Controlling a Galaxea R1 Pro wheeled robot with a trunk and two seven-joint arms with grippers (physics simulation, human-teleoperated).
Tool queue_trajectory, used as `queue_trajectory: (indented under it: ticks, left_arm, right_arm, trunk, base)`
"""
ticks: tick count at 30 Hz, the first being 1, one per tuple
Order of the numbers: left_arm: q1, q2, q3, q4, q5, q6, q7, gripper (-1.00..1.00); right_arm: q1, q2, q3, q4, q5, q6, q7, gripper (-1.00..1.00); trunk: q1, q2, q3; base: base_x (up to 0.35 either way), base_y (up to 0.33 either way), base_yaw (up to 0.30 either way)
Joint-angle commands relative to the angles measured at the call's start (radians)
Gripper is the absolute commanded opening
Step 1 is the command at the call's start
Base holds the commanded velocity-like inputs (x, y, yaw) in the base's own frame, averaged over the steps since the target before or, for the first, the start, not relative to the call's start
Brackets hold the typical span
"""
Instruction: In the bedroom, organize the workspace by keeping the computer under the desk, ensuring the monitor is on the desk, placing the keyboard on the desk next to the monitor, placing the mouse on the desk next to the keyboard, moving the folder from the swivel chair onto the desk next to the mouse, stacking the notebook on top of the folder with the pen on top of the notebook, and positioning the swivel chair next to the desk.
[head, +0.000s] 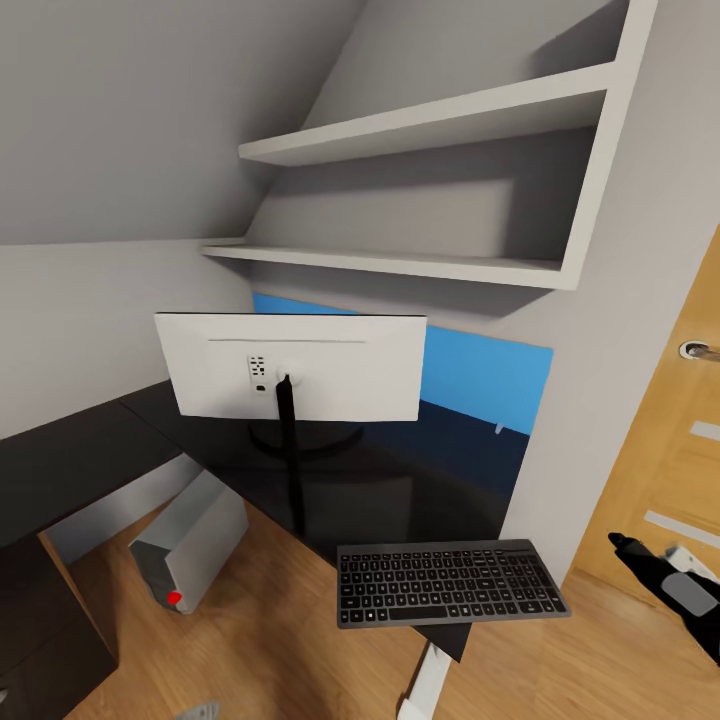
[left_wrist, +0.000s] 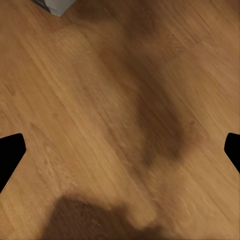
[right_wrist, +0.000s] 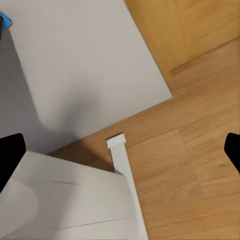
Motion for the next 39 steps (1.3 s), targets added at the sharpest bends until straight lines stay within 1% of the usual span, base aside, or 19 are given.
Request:
queue_trajectory:
  ticks: [1, 7, 16, 22, 25, 30, 34, 39]
  left_arm:
    - [0.000, 0.002, -0.008, -0.001, 0.011, -0.003, 0.001, 1.00]
    - [0.000, 0.009, -0.007, -0.001, 0.018, -0.014, 0.008, 1.00]
    - [0.000, 0.009, -0.011, -0.001, 0.018, -0.016, 0.006, 1.00]
    - [0.000, 0.011, -0.010, -0.001, 0.018, -0.016, 0.006, 1.00]
    - [0.000, 0.012, -0.010, -0.001, 0.019, -0.016, 0.007, 1.00]
    - [0.000, 0.012, -0.011, -0.001, 0.019, -0.015, 0.007, 1.00]
    - [0.000, 0.012, -0.010, -0.001, 0.019, -0.015, 0.008, 1.00]
    - [0.000, 0.012, -0.009, -0.001, 0.019, -0.015, 0.008, 1.00]
  right_arm:
    - [-0.006, -0.001, 0.006, -0.002, -0.010, -0.001, 0.000, 1.00]
    - [-0.024, 0.002, -0.005, -0.006, -0.012, -0.011, -0.006, 1.00]
    - [-0.028, 0.010, -0.003, -0.003, -0.007, -0.012, 0.002, 1.00]
    - [-0.029, 0.024, -0.003, 0.003, -0.008, -0.011, 0.004, 1.00]
    - [-0.029, 0.035, -0.003, 0.011, -0.008, -0.010, 0.005, 1.00]
    - [-0.029, 0.042, -0.003, 0.015, -0.009, -0.009, 0.007, 1.00]
    - [-0.028, 0.047, -0.003, 0.017, -0.009, -0.007, 0.024, 1.00]
    - [-0.027, 0.059, -0.003, 0.019, -0.008, -0.006, 0.072, 1.00]
  trunk:
    - [0.000, -0.001, -0.001]
    - [0.000, -0.001, -0.001]
    - [0.000, -0.001, -0.001]
    - [0.000, -0.001, -0.001]
    - [0.000, -0.001, -0.001]
    - [0.000, -0.001, -0.001]
    - [0.000, -0.001, -0.001]
    - [0.000, -0.001, -0.001]
  base:
    - [0.000, 0.000, 0.000]
    - [0.000, 0.000, 0.000]
    - [0.000, 0.000, 0.000]
    - [0.017, -0.030, 0.000]
    - [0.112, -0.149, 0.000]
    - [0.178, -0.211, 0.000]
    - [0.207, -0.232, 0.000]
    - [0.191, -0.191, 0.000]
